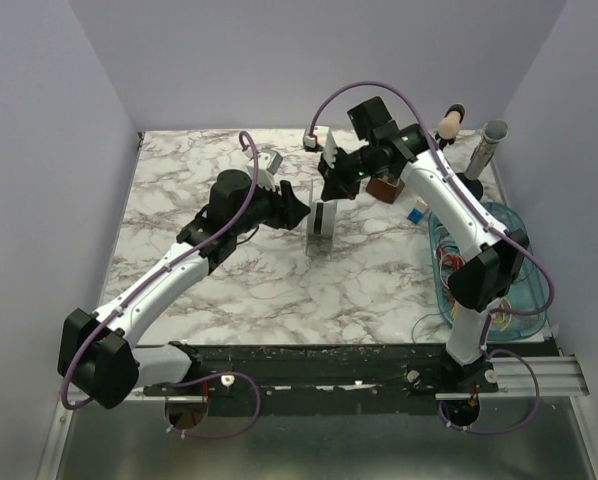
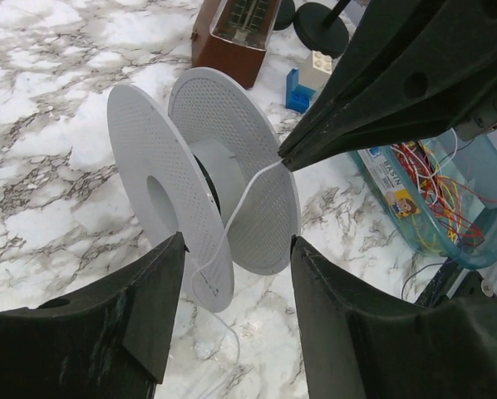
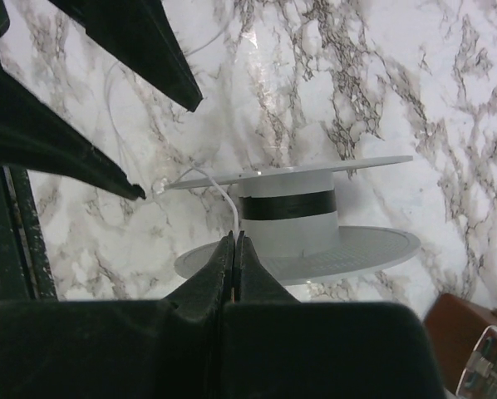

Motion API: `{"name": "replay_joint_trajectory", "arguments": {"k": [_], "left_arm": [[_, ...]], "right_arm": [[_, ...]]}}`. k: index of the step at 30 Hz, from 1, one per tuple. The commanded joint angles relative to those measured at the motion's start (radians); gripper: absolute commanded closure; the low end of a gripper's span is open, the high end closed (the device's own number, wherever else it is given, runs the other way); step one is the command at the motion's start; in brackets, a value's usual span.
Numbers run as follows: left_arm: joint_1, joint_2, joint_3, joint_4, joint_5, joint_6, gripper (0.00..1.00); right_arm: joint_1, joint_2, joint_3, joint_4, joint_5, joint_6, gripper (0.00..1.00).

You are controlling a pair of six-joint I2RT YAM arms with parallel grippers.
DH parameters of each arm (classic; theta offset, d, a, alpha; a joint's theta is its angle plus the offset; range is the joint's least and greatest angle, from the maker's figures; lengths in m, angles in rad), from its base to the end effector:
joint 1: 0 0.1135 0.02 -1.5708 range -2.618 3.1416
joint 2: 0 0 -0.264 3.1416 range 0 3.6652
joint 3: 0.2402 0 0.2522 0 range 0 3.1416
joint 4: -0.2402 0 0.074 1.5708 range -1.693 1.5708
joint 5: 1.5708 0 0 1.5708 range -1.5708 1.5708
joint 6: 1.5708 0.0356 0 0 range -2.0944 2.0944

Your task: Wrap the cables

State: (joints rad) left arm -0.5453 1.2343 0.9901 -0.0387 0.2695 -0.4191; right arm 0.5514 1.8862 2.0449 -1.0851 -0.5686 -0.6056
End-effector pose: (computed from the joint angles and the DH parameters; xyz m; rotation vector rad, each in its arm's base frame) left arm 0.2422 -0.1580 0.3315 0.3187 1.9195 -0.9064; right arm 0.3279 0.2242 0.3793 -1.5105 1.8843 0.6804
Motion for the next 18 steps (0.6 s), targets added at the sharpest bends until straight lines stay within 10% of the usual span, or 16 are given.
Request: {"name": "replay_joint_trajectory", "arguments": {"k": [1,10,18], "left_arm": [[-0.002,-0.01,-0.008,0.077,0.008,0.013,0.41],[0.019,-0.088,-0.014,0.04,0.129,0.138,0.41],[0.024,-0.078,-0.05,0.089,0.039,0.073,0.39]], "right_arm": [[-0.056,-0.068,-0.058,0.028,-0.094,-0.155,0.99],[-0.071,-0.205,-0.191,-0.202,-0.418,-0.629,0.99],[-0.07,-0.421,-0.429,-0.191,-0.214,-0.649,0.99]]}}
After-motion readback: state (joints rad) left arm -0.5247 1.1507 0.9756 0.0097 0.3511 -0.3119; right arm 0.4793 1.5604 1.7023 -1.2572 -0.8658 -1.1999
